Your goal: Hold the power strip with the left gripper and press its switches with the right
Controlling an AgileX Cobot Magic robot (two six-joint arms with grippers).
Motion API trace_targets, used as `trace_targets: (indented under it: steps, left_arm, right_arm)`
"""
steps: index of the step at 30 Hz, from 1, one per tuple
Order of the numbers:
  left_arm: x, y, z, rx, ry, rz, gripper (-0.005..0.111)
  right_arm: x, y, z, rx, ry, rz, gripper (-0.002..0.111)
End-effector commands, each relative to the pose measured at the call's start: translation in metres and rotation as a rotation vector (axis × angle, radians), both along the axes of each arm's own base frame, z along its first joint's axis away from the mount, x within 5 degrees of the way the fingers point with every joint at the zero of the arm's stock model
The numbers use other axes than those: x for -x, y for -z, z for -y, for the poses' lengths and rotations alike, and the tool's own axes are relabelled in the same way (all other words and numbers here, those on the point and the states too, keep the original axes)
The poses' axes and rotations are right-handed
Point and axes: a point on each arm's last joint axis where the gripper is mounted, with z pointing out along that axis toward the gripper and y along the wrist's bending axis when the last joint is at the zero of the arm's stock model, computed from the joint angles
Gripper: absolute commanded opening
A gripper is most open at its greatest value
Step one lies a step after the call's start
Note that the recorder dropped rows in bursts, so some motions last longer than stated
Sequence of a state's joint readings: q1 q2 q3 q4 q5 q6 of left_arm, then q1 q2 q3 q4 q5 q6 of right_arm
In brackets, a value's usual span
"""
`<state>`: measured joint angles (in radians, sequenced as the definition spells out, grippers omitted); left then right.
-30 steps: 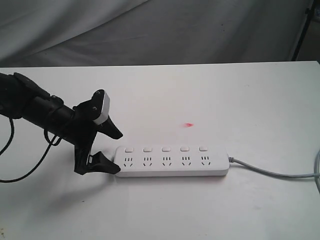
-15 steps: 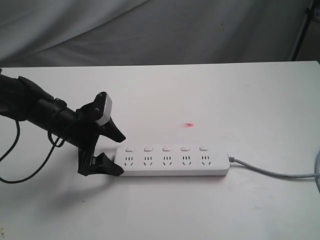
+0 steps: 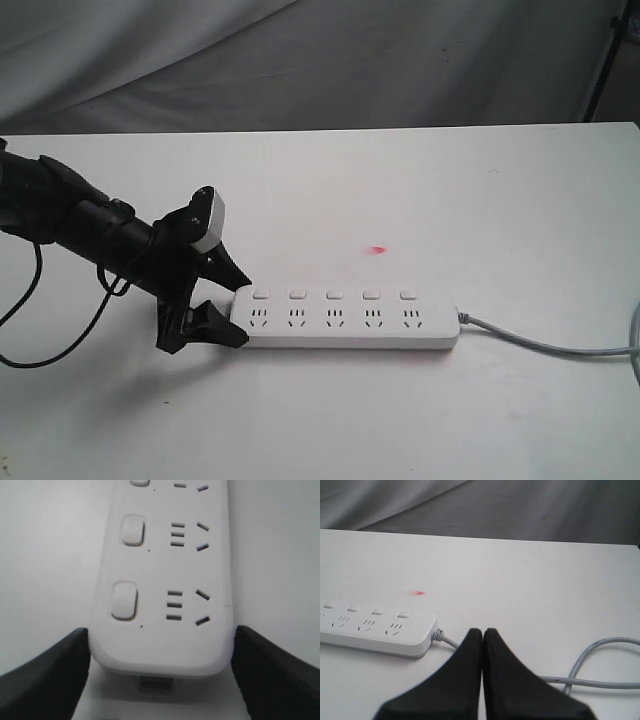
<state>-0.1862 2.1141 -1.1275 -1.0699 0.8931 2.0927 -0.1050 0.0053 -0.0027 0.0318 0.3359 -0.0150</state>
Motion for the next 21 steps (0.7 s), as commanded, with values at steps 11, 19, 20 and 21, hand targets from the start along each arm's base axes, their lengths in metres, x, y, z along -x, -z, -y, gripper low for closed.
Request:
trace_targets:
  steps: [11,19,20,21]
  left_arm:
    - [-0.0042,0.0023,0.0014,-0.008,-0.028,0.018,0.013]
    - [-0.0042,0.0023,0.0014,-0.008,-0.028,0.018,0.0]
    - [-0.0042,0.0023,0.0014,-0.008,-0.028,0.018,0.0]
    - [-0.0042,0.0023,0.0014,-0.008,-0.028,0.018,0.0]
  right_arm:
    - [0.0002,0.0003,-0.0005,-0.006,-0.005,0.006,0.0]
    - [0.0002,0.0003,-0.0005,-0.006,-0.005,0.006,0.0]
    - [0.0002,0.0003,-0.0005,-0.006,-0.005,0.006,0.0]
    - [0.0002,0.0003,-0.0005,-0.006,-0.005,0.006,0.0]
